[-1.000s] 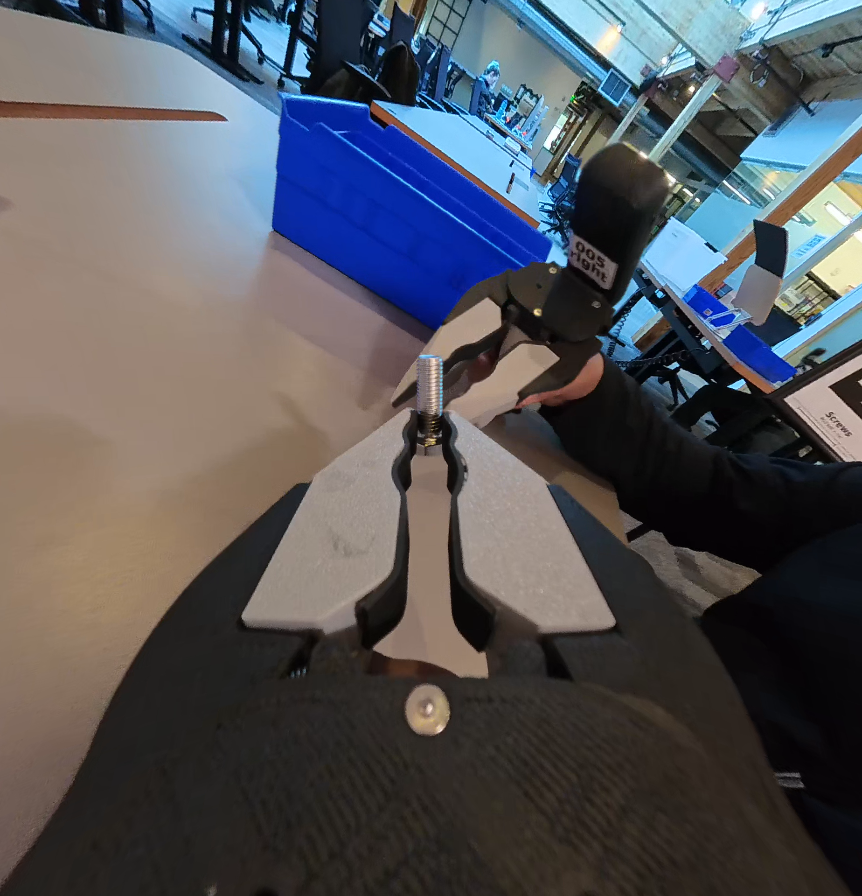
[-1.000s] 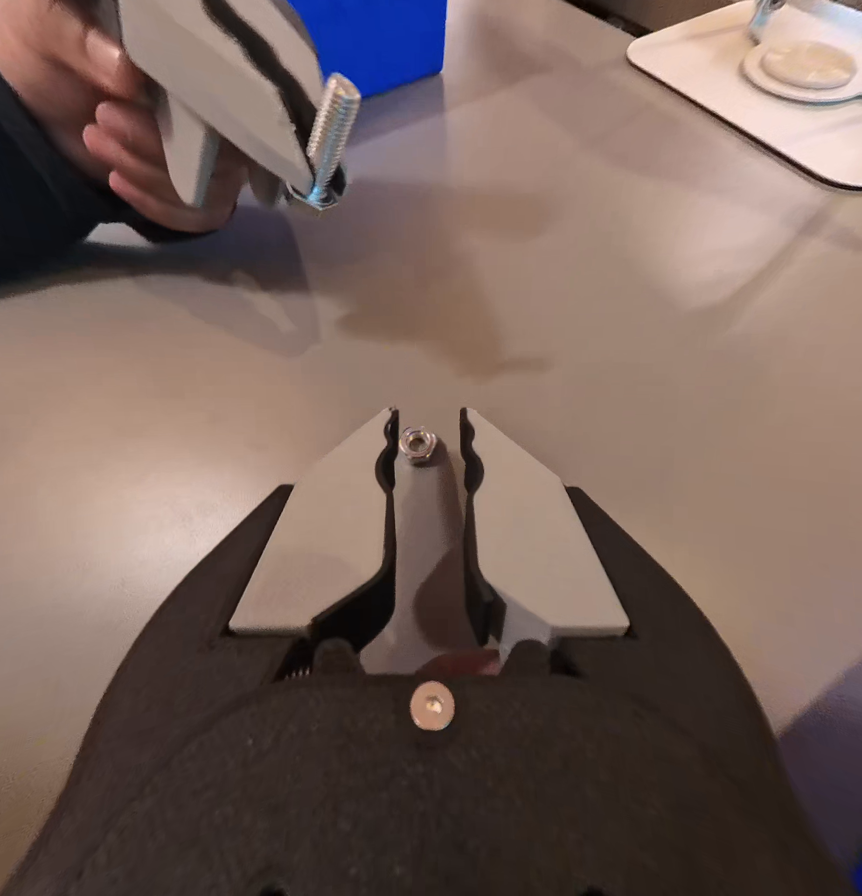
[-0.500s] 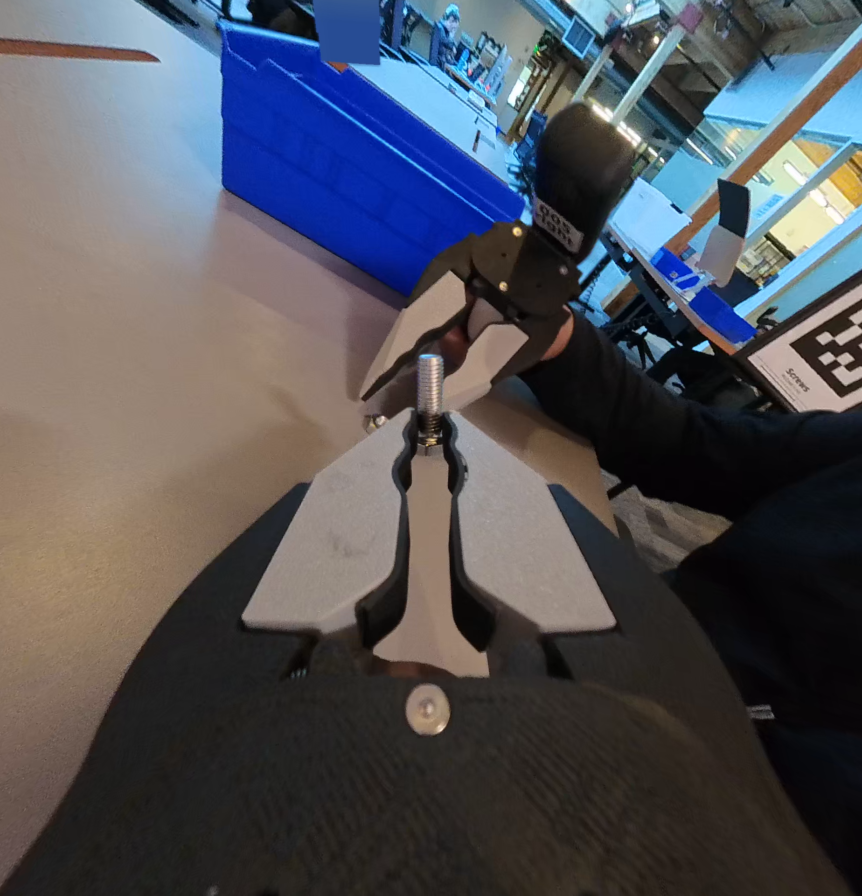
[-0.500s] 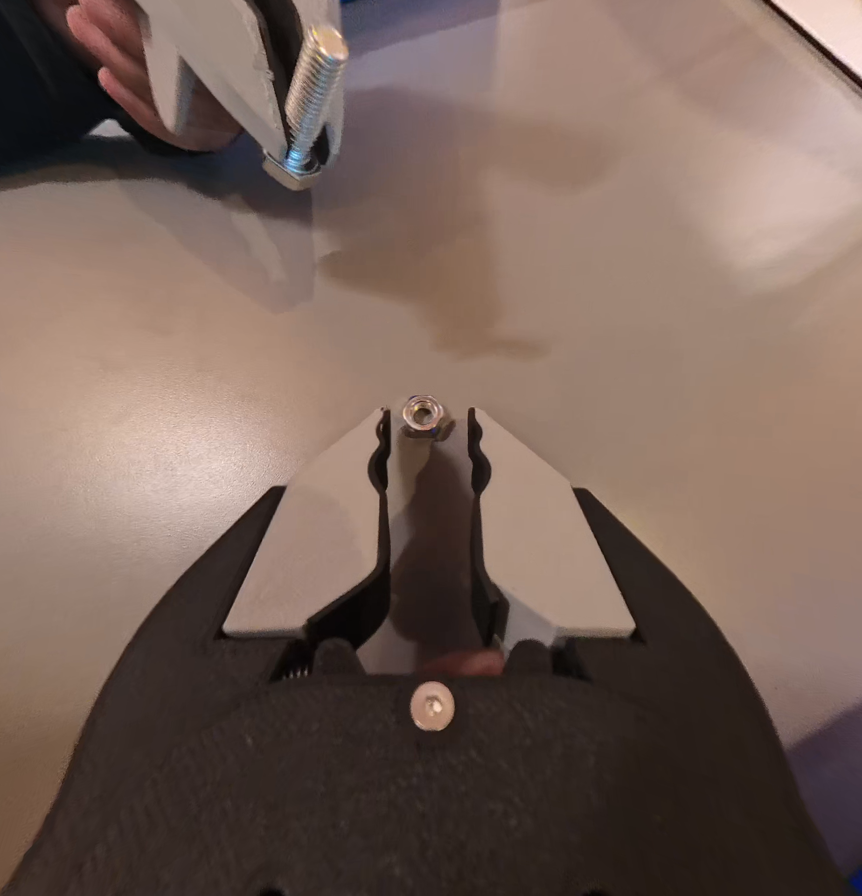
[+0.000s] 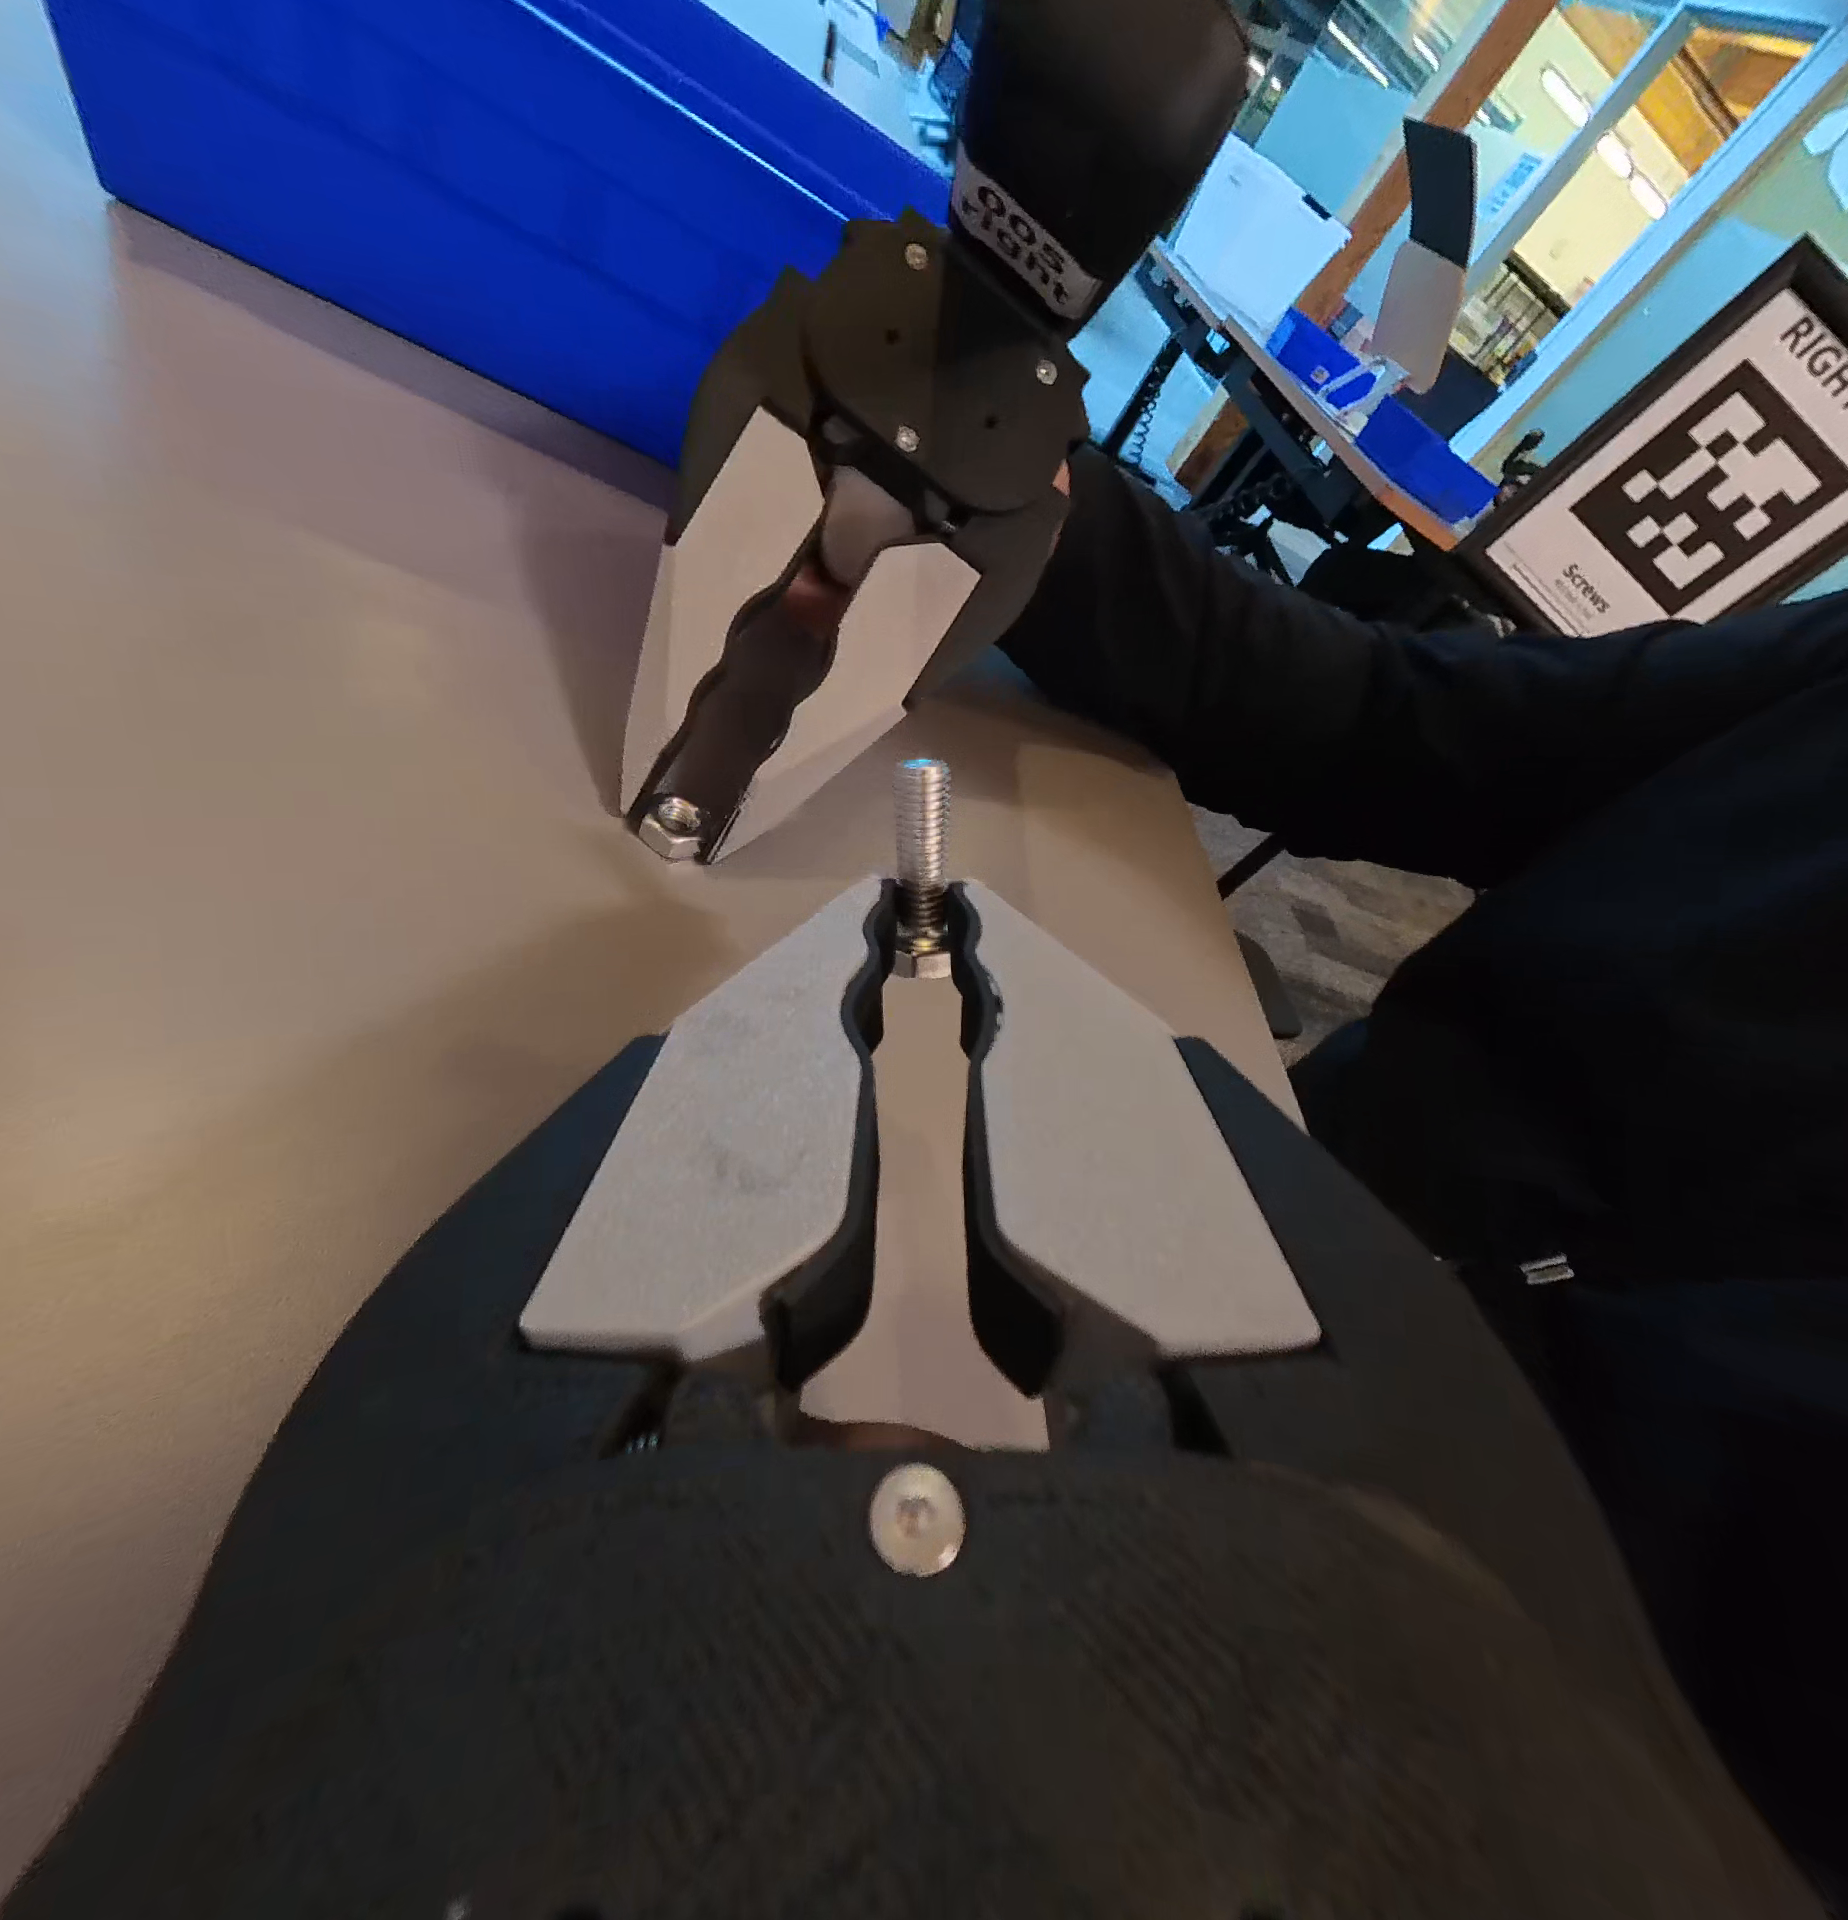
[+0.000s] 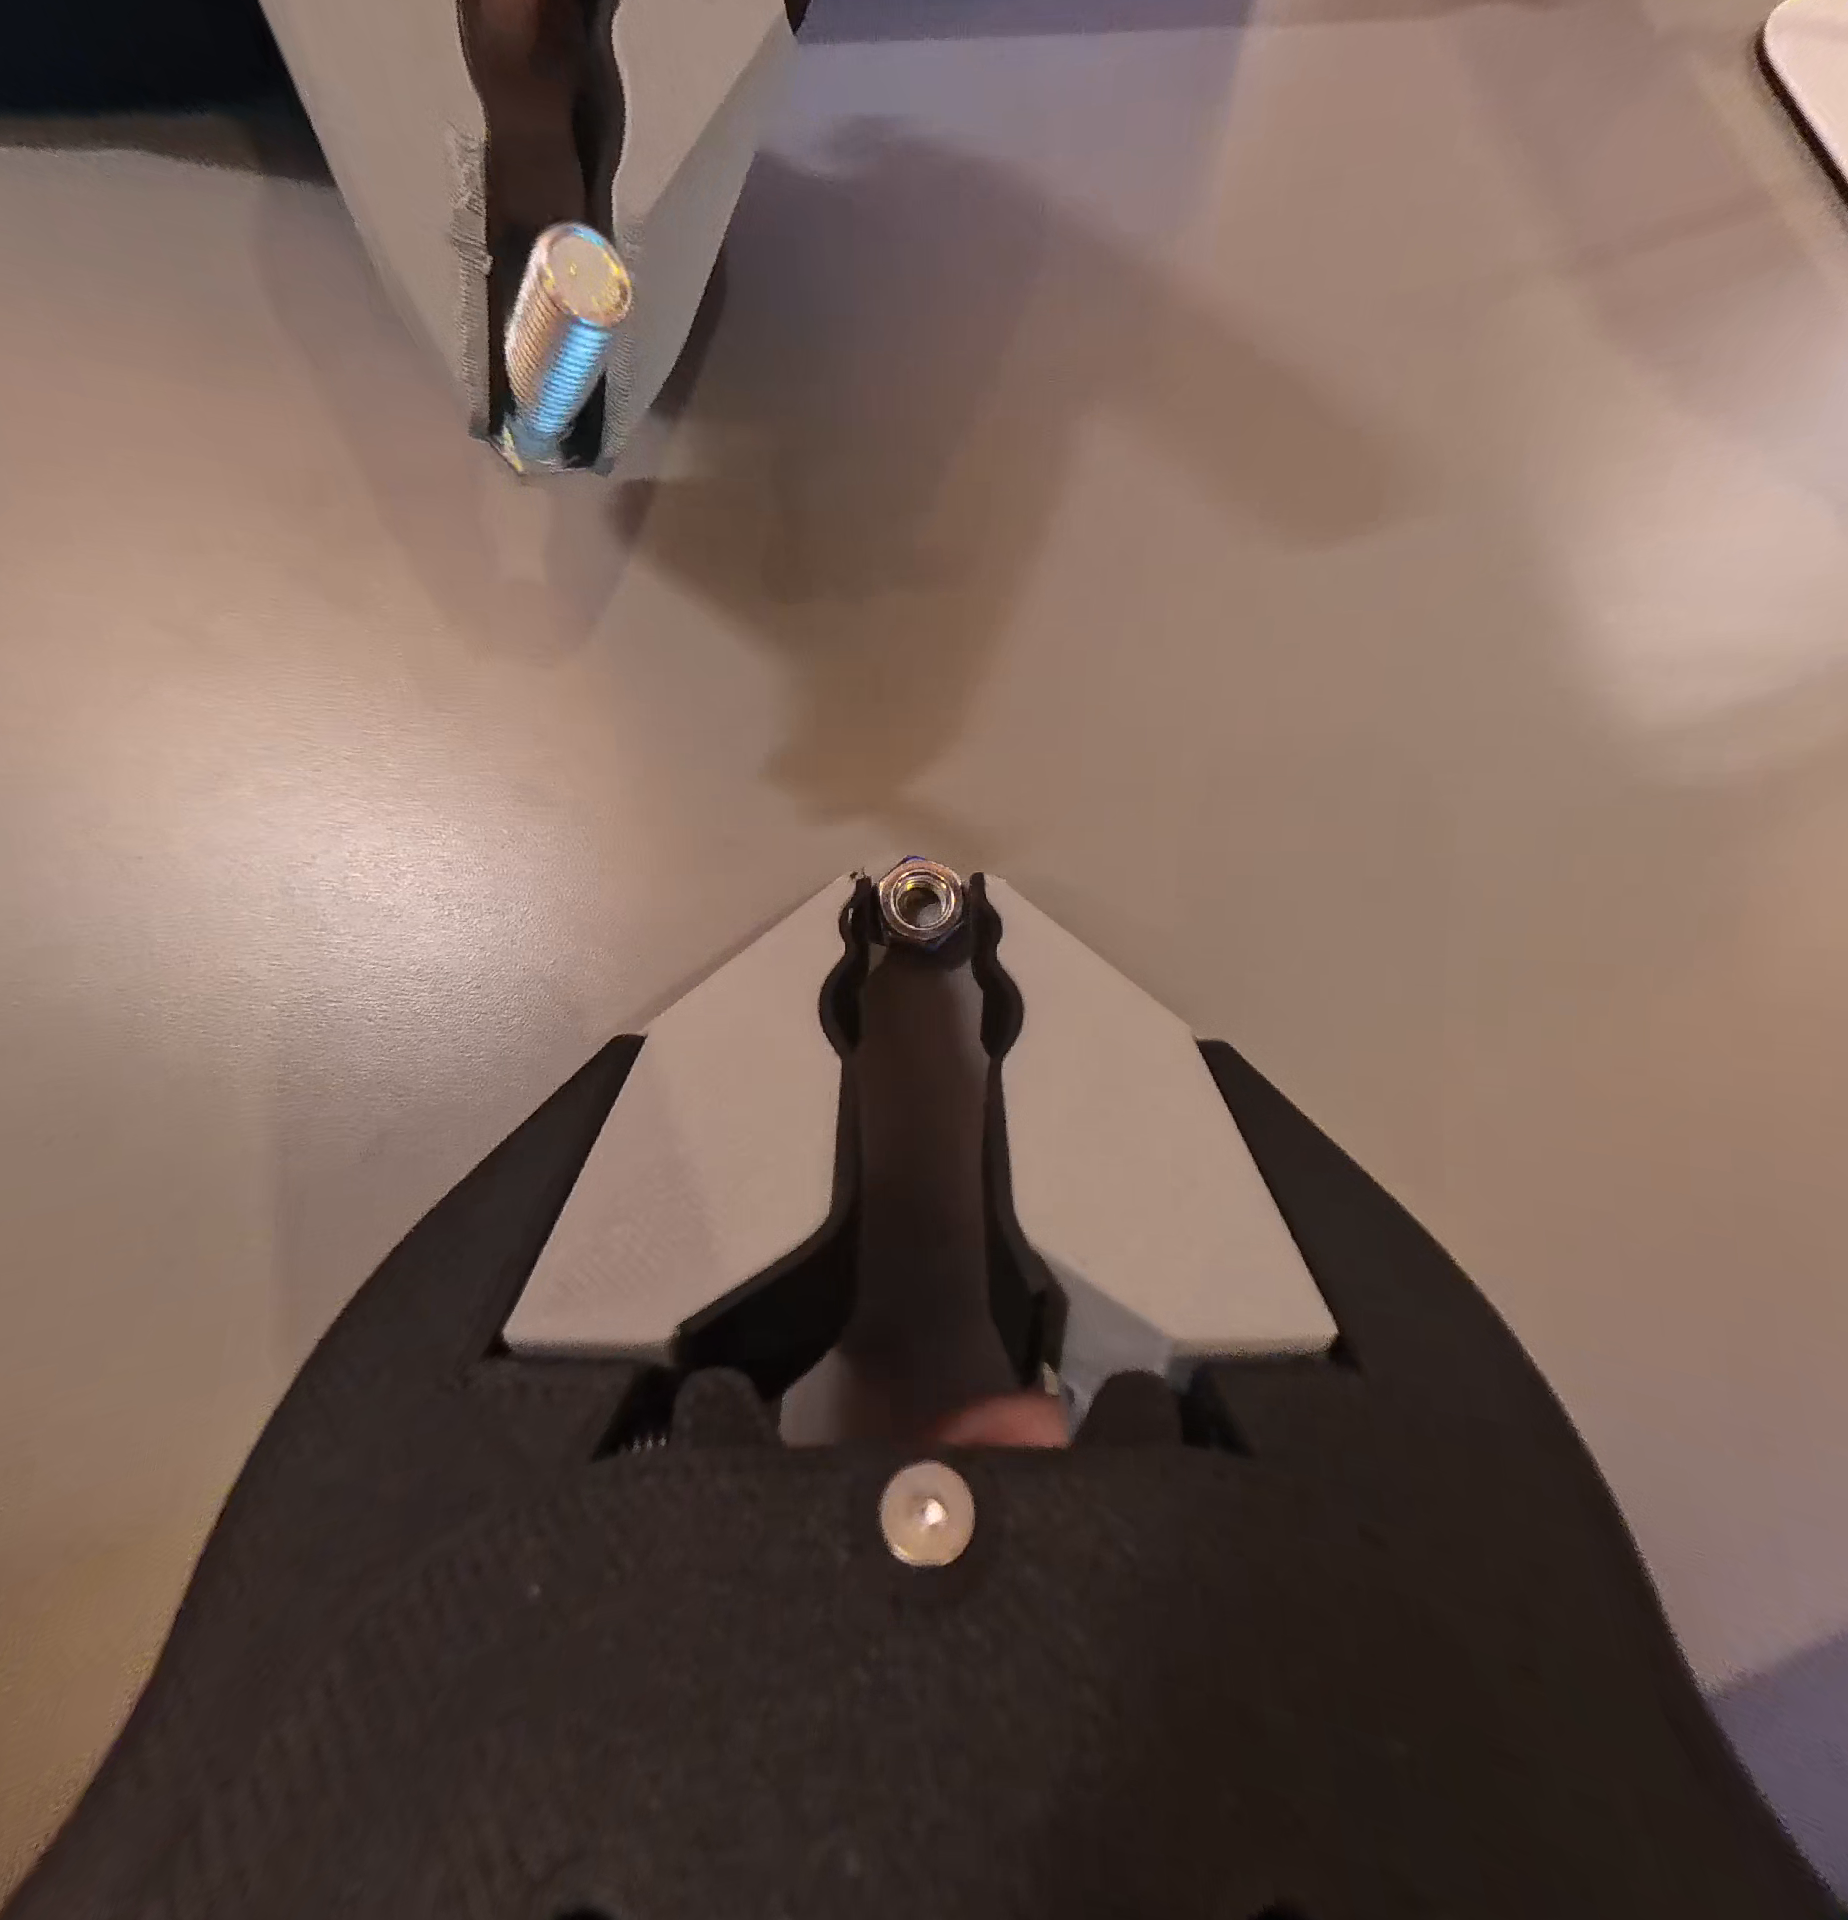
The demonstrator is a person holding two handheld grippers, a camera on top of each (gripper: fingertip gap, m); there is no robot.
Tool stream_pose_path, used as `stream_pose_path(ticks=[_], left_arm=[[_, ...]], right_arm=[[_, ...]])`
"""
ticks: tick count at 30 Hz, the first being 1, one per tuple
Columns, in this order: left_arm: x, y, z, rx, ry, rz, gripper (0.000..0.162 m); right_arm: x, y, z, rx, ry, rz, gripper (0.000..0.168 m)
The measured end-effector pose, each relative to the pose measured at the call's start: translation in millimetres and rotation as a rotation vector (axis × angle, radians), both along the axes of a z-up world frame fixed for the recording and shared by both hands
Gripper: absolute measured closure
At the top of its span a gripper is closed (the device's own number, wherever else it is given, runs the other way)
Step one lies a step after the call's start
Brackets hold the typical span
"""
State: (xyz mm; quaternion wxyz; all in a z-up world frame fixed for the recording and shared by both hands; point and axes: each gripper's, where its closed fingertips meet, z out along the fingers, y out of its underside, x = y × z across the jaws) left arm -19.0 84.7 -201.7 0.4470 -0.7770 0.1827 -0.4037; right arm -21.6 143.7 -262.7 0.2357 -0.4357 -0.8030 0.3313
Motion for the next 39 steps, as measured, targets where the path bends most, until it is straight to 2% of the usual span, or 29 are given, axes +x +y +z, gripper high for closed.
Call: stream_pose_path(ticks=[3, 8, 12, 17, 28, 39], left_arm=[[-1.7, 0.2, -3.8, -0.010, 0.032, 0.009, 0.155], [-14.2, 5.7, -12.6, -0.010, 0.113, 0.069, 0.155], [-13.2, 7.9, -15.8, 0.029, 0.202, 0.079, 0.155], [-9.7, 12.3, -15.8, 0.096, 0.315, 0.099, 0.155], [-2.7, 18.1, -8.0, 0.229, 0.430, 0.128, 0.155], [-1.9, 21.4, -1.9, 0.277, 0.426, 0.155, 0.155]], right_arm=[[-1.8, -1.9, 3.5, -0.003, 0.022, 0.002, 0.153], [-3.9, -26.1, 54.1, -0.265, 0.167, 0.078, 0.153], [-3.7, -41.4, 77.0, -0.361, 0.213, 0.146, 0.153], [-8.5, -45.9, 78.2, -0.344, 0.223, 0.154, 0.153], [-6.3, -47.2, 86.4, -0.380, 0.254, 0.153, 0.153], [-3.7, -41.3, 90.3, -0.386, 0.285, 0.133, 0.153]])
